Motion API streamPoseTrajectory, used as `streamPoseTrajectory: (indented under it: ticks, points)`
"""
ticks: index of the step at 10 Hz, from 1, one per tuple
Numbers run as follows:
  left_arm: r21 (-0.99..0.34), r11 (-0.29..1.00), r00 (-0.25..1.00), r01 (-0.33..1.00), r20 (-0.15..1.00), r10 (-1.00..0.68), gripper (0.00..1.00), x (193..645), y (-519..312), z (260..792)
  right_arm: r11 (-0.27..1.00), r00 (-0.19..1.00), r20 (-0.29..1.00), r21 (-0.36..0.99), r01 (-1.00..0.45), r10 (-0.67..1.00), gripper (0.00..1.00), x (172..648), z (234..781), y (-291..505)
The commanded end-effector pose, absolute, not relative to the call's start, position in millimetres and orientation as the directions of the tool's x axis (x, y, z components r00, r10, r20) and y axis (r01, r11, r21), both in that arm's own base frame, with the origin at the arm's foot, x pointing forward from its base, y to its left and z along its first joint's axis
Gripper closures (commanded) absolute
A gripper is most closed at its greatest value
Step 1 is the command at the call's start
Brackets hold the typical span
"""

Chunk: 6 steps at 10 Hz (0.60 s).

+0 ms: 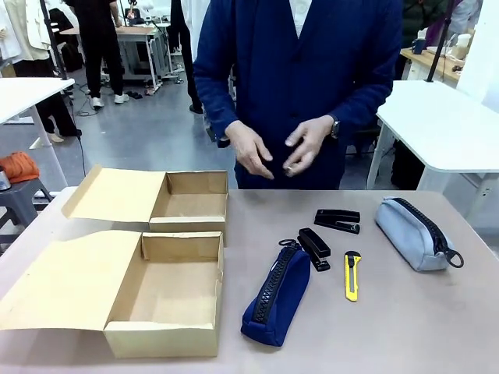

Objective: Place items inside the box.
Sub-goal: Pick up a Pencil pouch or Stapler and place it inside the Mailer Box closest to the robot.

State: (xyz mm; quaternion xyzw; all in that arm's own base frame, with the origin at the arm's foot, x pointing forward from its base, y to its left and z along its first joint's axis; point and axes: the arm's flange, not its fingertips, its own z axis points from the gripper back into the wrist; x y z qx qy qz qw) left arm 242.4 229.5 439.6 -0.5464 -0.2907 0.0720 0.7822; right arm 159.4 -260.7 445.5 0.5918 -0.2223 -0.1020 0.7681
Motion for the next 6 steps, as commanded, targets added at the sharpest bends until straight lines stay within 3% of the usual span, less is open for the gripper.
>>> streamPoseTrajectory:
  ticks: [1, 4, 5, 6]
  points:
    - [-0.892, 0.387, 0.810, 0.233, 0.398, 0.431, 0.00, 242.6, 230.6, 441.3, 0.401, 0.935, 0.185, 0.914, -0.051, -0.303, 0.00, 186.9, 479.5, -129.1]
    - [-0.892, 0.387, 0.810, 0.233, 0.398, 0.431, 0.00, 242.6, 230.6, 441.3, 0.554, 1.000, 0.020, 0.832, -0.004, -0.024, 0.00, 217.4, 469.2, 42.6]
    - [-0.892, 0.387, 0.810, 0.233, 0.398, 0.431, 0.00, 242.6, 230.6, 441.3, 0.649, 1.000, 0.015, 0.760, -0.012, 0.001, 0.00, 216.6, 453.1, 74.8]
    - [-0.892, 0.387, 0.810, 0.233, 0.398, 0.431, 0.00, 242.6, 230.6, 441.3, 0.734, 0.989, 0.129, 0.678, -0.041, -0.065, 0.00, 216.9, 443.8, 74.6]
